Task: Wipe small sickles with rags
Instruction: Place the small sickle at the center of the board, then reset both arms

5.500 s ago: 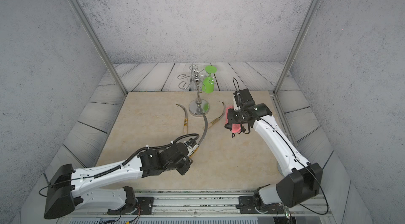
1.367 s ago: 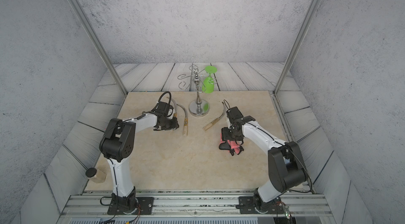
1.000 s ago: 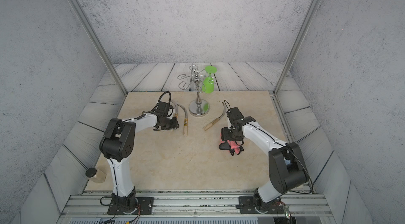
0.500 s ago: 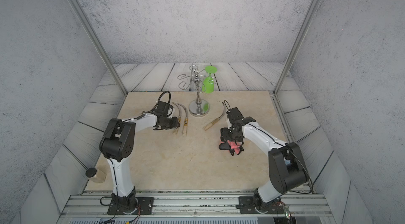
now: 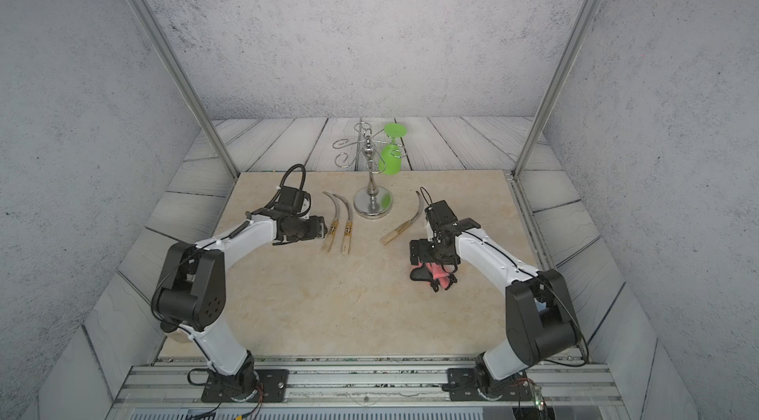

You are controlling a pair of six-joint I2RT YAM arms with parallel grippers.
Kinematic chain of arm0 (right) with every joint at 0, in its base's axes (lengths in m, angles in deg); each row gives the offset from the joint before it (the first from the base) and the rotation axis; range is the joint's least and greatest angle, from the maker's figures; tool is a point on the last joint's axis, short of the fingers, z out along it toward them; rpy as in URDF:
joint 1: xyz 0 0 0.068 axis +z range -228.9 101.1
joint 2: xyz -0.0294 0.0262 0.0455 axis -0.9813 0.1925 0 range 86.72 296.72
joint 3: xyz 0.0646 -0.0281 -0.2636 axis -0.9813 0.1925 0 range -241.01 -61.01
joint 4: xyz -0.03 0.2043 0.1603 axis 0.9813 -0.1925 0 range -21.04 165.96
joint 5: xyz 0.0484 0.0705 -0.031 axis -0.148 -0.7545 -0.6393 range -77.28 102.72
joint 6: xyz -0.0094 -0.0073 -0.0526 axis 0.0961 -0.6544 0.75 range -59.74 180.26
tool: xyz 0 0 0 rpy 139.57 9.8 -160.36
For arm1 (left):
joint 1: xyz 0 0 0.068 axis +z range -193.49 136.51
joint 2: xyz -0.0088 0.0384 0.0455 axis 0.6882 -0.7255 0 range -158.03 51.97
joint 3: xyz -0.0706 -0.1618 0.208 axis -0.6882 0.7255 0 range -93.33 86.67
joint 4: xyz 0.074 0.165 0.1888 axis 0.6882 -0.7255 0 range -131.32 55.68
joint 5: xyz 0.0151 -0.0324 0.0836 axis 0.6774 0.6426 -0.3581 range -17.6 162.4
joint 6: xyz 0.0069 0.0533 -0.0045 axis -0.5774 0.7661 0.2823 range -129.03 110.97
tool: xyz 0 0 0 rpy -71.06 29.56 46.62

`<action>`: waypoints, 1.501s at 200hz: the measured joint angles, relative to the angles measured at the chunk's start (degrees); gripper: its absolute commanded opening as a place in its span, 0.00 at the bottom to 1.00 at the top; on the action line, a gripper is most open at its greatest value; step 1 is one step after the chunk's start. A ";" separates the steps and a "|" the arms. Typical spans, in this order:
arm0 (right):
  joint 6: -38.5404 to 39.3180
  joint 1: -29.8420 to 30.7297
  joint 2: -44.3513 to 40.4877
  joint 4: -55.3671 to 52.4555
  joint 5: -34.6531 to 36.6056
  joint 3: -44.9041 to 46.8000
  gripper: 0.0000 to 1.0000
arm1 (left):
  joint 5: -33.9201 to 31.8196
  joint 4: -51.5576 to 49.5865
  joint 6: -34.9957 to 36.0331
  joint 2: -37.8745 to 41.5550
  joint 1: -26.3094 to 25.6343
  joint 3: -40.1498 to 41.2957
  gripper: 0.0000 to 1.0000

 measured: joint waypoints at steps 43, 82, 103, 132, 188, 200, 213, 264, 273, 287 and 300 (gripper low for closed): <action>0.07 0.00 -4.55 -0.76 2.36 -0.07 0.99 | -5.57 -2.78 -0.68 9.75 1.29 2.82 1.00; -0.13 0.00 -7.10 -0.94 5.33 -0.24 0.99 | -15.17 -3.98 -0.42 20.24 1.90 7.39 1.00; -0.15 0.00 -7.32 -1.01 6.51 -1.20 0.99 | -21.40 -3.93 0.50 24.79 1.95 9.09 1.00; 0.02 -0.02 -8.37 -0.48 8.81 -1.62 0.99 | -28.57 1.11 3.98 27.91 2.29 13.86 1.00; 1.81 -0.22 -15.32 6.47 14.29 0.33 0.99 | -36.65 17.00 10.91 26.05 5.22 25.57 1.00; 1.90 -0.33 -16.20 8.39 15.82 1.11 0.99 | -37.42 21.40 11.65 25.09 6.14 27.23 1.00; 2.01 -0.42 -16.68 10.49 17.88 2.16 0.99 | -38.10 25.97 12.79 23.28 6.80 28.68 1.00; 5.60 -0.70 -21.35 21.16 25.46 11.41 0.99 | -37.66 39.26 16.39 16.65 8.72 32.26 1.00; 6.75 -0.72 -22.51 23.32 26.73 13.22 0.99 | -36.98 41.44 17.00 16.28 9.05 33.18 1.00; 8.44 -0.72 -23.96 26.88 29.11 15.78 0.99 | -35.56 44.57 17.84 16.00 9.38 34.62 1.00; 9.84 -0.90 -24.59 29.97 31.91 17.70 0.99 | -33.94 46.84 18.32 15.80 9.75 35.63 1.00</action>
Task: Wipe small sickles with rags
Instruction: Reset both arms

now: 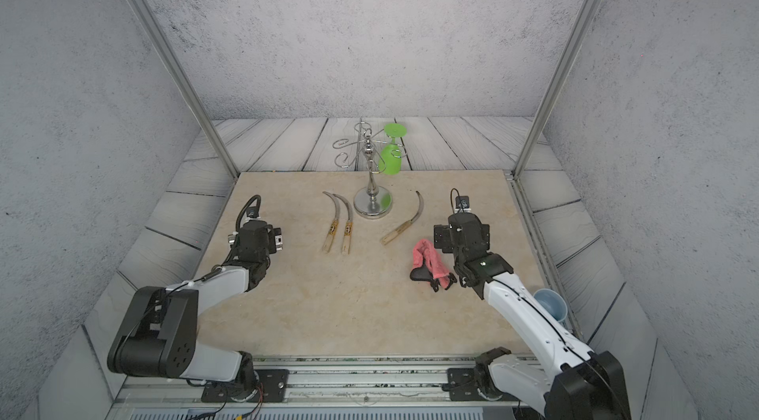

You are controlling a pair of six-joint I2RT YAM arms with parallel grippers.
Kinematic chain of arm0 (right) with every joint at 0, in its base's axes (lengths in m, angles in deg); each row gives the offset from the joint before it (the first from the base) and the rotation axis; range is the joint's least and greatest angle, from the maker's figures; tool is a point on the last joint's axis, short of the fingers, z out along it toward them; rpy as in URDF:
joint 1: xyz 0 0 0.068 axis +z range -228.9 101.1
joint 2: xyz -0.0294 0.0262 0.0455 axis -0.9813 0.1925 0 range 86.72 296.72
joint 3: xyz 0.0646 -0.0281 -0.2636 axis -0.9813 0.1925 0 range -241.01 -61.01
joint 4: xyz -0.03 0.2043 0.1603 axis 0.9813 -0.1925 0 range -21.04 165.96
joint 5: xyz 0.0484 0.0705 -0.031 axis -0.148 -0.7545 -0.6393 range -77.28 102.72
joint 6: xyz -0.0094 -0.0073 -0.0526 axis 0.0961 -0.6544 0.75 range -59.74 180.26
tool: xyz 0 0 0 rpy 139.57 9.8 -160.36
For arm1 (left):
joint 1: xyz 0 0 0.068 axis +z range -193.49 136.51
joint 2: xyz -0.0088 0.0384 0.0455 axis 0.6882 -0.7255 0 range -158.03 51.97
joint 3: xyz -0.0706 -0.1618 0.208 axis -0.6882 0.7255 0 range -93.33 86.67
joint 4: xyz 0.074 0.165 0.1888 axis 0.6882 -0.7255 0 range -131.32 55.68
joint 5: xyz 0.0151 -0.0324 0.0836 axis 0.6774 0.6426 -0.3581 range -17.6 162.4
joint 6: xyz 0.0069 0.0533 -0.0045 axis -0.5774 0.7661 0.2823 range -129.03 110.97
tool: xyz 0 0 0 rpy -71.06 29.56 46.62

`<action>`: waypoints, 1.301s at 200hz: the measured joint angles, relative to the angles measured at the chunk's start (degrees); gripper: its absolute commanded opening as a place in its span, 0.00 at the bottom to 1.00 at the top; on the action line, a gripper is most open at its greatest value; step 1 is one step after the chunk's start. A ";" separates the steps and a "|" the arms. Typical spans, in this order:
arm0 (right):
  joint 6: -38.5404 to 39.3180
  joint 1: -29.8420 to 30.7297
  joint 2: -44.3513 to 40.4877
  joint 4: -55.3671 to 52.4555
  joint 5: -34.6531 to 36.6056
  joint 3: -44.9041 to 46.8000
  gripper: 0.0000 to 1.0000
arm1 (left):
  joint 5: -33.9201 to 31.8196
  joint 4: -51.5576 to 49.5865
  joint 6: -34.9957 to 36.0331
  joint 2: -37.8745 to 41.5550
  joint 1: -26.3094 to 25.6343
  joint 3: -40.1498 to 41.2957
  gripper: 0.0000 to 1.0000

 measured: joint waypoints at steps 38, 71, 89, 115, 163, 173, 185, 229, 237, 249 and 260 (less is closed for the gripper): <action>2.51 -1.99 -0.02 8.02 6.19 5.86 0.99 | 4.44 9.29 1.07 -2.82 1.11 3.89 1.00; 2.99 -4.37 2.62 14.21 8.55 9.18 0.99 | 8.79 13.40 0.63 -4.04 3.43 5.77 1.00; 3.02 -5.70 5.09 18.53 9.07 11.21 0.99 | 10.56 17.51 0.55 -5.38 4.76 7.23 1.00; 3.17 -7.58 8.00 23.87 9.07 13.53 0.99 | 12.04 17.66 0.52 -5.62 4.96 7.56 1.00; 4.24 -10.36 13.73 34.51 9.07 15.63 0.99 | 12.96 17.75 0.55 -5.60 4.96 7.54 1.00; 4.35 -10.69 15.19 36.87 9.16 16.24 0.99 | 13.07 17.75 0.52 -5.57 4.96 7.54 1.00; 4.52 -10.95 17.11 39.17 9.31 16.59 0.99 | 13.11 17.75 0.55 -5.57 4.96 7.56 1.00; 4.44 -12.17 23.04 44.98 8.76 16.26 0.99 | 13.27 17.75 0.55 -5.57 4.96 7.54 1.00; 4.44 -12.26 23.30 45.09 8.52 16.26 0.99 | 13.29 17.75 0.55 -5.57 4.96 7.54 1.00; 4.48 -12.44 23.30 45.70 7.93 16.26 0.99 | 13.29 17.75 0.52 -5.57 4.96 7.54 1.00; 4.46 -12.79 23.30 46.36 7.10 16.26 0.99 | 13.29 17.75 0.55 -5.57 4.96 7.54 1.00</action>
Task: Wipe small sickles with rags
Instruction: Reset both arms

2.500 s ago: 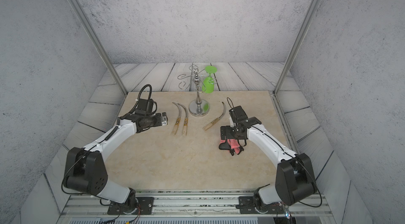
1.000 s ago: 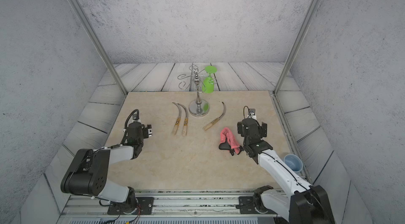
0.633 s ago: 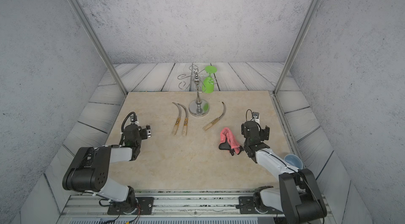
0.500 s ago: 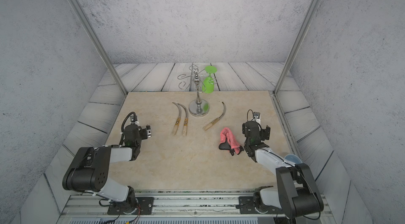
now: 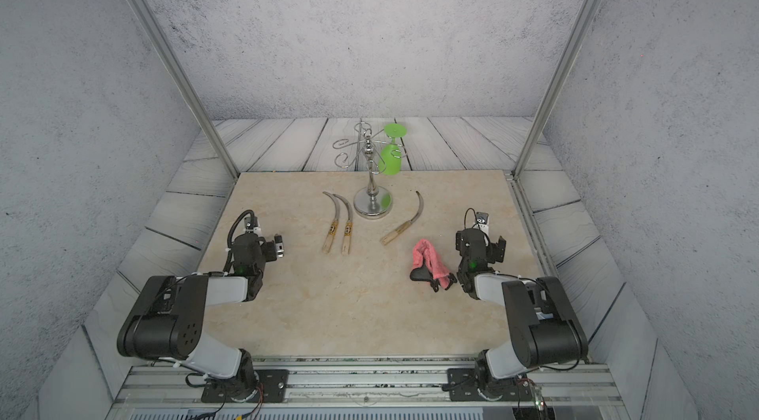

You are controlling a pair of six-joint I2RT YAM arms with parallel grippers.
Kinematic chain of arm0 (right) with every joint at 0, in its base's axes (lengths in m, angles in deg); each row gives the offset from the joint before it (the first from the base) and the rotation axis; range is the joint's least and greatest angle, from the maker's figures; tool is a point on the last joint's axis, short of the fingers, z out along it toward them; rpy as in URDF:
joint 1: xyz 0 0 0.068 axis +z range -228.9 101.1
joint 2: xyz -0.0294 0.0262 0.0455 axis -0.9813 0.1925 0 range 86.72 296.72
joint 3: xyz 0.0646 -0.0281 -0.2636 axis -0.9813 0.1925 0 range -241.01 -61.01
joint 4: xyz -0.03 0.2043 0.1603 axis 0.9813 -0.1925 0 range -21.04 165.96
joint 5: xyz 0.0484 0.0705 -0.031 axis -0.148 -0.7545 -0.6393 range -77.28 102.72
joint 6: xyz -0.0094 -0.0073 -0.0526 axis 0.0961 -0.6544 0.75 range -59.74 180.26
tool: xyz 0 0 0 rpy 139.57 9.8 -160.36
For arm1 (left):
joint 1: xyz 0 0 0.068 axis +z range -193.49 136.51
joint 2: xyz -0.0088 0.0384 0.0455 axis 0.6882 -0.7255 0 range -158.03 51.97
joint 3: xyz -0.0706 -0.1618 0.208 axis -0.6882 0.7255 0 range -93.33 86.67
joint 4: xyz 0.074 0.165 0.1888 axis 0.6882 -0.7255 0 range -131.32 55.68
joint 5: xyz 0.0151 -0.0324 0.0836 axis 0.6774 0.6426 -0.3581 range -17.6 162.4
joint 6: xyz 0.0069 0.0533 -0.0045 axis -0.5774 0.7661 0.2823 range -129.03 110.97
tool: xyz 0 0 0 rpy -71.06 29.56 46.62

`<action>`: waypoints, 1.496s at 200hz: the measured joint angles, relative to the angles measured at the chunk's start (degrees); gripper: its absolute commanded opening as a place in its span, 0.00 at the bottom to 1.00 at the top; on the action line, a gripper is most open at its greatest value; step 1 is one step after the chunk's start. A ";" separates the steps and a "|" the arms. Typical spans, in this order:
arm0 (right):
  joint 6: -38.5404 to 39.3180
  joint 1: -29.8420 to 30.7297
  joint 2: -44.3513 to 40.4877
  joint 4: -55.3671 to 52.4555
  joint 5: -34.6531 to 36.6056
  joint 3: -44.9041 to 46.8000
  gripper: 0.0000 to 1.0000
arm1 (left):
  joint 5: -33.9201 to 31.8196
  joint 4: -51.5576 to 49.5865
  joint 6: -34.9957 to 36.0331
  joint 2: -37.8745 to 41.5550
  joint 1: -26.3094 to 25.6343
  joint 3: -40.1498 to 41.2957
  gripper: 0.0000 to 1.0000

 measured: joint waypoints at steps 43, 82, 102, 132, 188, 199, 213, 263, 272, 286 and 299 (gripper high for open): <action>0.00 -2.69 0.39 -1.92 -6.69 -1.75 0.99 | 0.00 0.00 0.00 0.00 0.00 0.00 1.00; 0.04 -4.66 0.55 -2.49 -13.14 -2.78 0.99 | 0.00 0.00 0.00 0.00 0.00 0.00 1.00; 0.87 -5.03 1.14 2.34 -16.65 -0.09 0.99 | 0.00 0.00 -0.02 0.00 0.00 0.00 1.00; 1.46 -5.09 2.27 3.23 -19.54 1.73 0.99 | 0.00 0.00 0.00 0.00 0.00 0.00 1.00; 1.53 -5.14 2.27 3.85 -21.11 1.68 0.99 | 0.00 0.00 0.00 0.00 0.00 0.00 1.00; 1.53 -5.14 2.27 3.85 -21.27 1.68 0.99 | 0.00 0.00 0.00 -0.02 0.00 0.00 1.00; 1.53 -5.14 2.27 3.85 -21.31 1.68 0.99 | 0.00 0.00 0.00 0.00 0.00 0.00 1.00; 1.53 -5.14 2.27 3.85 -21.42 1.68 0.99 | 0.00 0.00 0.00 0.00 0.00 0.00 1.00; 1.53 -5.14 2.27 3.85 -21.44 1.68 0.99 | 0.00 0.00 0.00 0.00 0.00 0.00 1.00; 1.53 -5.14 2.27 3.85 -21.44 1.68 0.99 | 0.02 0.02 0.00 0.00 0.00 0.00 1.00; 1.53 -5.14 2.27 3.85 -21.44 1.68 0.99 | 0.04 0.87 0.00 0.02 0.00 0.33 1.00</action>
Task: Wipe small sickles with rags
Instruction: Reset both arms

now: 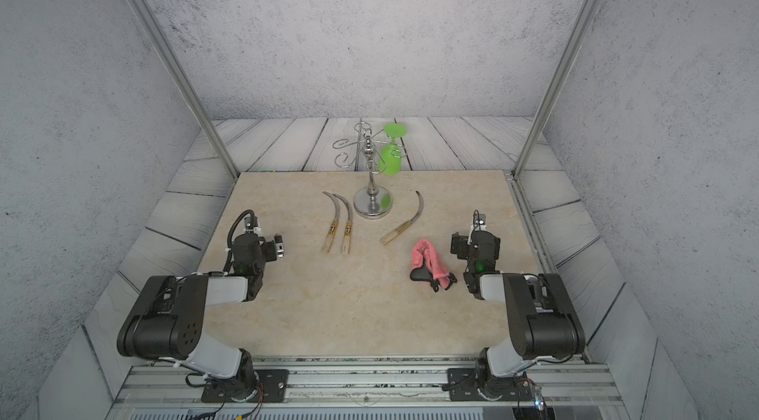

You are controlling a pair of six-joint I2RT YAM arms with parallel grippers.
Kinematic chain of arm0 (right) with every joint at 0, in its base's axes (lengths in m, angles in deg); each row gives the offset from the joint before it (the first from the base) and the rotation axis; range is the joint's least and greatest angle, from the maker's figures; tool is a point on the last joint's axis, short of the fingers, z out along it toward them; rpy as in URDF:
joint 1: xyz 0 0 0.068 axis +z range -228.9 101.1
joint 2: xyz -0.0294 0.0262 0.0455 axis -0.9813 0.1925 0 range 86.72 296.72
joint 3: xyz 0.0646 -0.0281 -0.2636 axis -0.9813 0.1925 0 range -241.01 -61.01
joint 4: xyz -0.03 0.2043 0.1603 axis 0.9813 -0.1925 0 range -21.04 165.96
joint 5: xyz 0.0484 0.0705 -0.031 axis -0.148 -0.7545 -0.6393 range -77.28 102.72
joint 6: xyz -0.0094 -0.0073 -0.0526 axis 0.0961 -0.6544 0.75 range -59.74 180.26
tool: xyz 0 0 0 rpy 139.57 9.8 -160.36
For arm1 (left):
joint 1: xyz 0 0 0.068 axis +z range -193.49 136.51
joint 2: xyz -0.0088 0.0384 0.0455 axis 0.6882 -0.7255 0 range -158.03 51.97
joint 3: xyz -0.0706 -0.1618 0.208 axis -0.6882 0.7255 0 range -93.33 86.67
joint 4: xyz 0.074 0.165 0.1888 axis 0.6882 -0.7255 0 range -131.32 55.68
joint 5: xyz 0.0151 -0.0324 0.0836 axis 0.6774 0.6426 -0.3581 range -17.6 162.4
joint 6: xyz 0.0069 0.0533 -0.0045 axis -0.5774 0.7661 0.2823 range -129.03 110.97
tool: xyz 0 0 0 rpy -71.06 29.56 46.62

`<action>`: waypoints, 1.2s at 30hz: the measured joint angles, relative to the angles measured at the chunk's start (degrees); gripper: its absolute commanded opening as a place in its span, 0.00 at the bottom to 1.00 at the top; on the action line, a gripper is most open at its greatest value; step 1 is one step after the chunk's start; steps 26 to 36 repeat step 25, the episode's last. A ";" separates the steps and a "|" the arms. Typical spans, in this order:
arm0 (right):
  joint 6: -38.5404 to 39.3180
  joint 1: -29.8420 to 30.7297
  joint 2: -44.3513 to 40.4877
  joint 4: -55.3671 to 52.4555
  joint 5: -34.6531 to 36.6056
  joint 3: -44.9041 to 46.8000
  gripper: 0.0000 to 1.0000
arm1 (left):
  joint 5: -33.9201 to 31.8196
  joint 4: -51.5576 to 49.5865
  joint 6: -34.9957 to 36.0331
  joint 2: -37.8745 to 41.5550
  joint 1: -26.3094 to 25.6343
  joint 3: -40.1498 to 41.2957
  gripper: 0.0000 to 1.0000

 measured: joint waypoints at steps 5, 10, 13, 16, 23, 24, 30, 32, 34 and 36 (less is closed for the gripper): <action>0.00 0.00 0.00 0.00 -0.02 0.00 0.99 | -0.11 18.73 -1.01 0.76 0.46 13.18 1.00; 0.00 0.00 0.00 0.02 -0.02 0.00 0.99 | -0.66 18.01 -2.21 0.55 1.25 13.22 1.00; 0.02 0.00 0.00 0.02 -0.02 0.00 0.99 | -1.16 12.35 -2.54 1.18 1.29 6.05 1.00; 0.02 0.00 0.00 0.04 -0.02 0.00 0.99 | 0.42 7.96 -1.88 1.03 1.29 0.17 1.00; 0.02 0.00 0.00 0.02 -0.02 0.00 0.99 | 2.27 2.10 -0.83 0.94 1.29 -1.29 1.00; 0.02 0.00 0.00 0.02 -0.02 0.00 0.99 | 2.40 1.51 -0.83 0.92 1.29 -1.29 1.00; 0.02 0.00 0.00 0.02 -0.02 0.00 0.99 | 2.51 1.05 -0.83 0.92 1.29 -1.29 1.00; 0.02 0.00 0.00 0.02 -0.02 0.00 0.99 | 2.51 1.05 -0.83 0.92 1.29 -1.29 1.00; 0.02 0.00 0.00 0.02 -0.02 0.00 0.99 | 2.51 1.05 -0.83 0.92 1.29 -1.29 1.00; 0.02 0.00 0.00 0.02 -0.02 0.00 0.99 | 2.51 1.05 -0.83 0.92 1.29 -1.29 1.00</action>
